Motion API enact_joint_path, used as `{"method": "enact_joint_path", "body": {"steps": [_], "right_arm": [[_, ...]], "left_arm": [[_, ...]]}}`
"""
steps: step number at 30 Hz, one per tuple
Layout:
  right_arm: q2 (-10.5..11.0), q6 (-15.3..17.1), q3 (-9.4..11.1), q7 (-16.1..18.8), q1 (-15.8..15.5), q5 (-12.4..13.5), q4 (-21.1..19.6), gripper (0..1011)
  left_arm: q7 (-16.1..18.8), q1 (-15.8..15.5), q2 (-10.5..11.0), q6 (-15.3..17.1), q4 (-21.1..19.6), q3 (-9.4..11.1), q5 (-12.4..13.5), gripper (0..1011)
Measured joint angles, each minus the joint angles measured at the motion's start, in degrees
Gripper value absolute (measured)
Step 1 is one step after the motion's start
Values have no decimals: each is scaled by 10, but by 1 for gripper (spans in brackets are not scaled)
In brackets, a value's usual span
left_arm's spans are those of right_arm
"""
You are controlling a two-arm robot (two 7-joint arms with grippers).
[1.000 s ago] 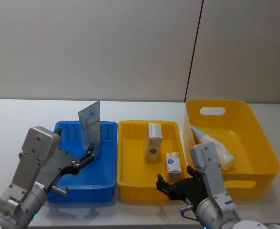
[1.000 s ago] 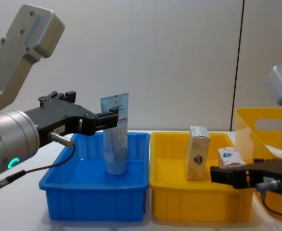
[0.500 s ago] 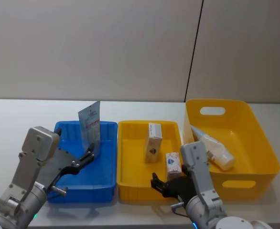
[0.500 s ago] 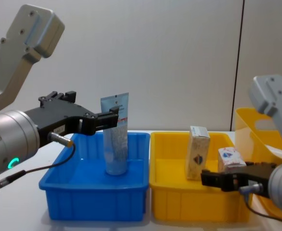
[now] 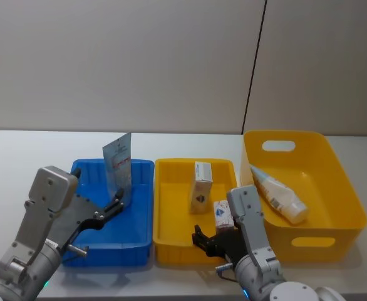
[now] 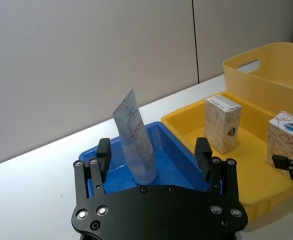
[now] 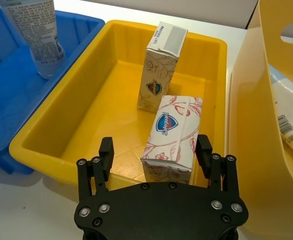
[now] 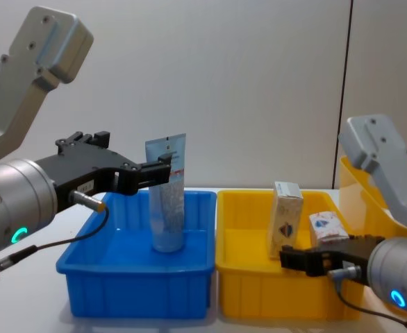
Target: Bimanual collaborative sorting of washing and personal care products
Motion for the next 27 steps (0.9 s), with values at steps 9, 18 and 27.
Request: {"method": "enact_joint_path", "body": {"steps": [9,18,27], "right_arm": [[-5,-4,-1,-2,5,-3,10,805],[-7,-6,-1,-3,7,-5,15,518],[-8,-11,-1,-2,7,-7,15,360]], "left_arm": [[0,0,0,0,0,0,0,1001],[0,0,0,0,0,0,0,1001],[0,0,0,0,0,0,0,1001]]}}
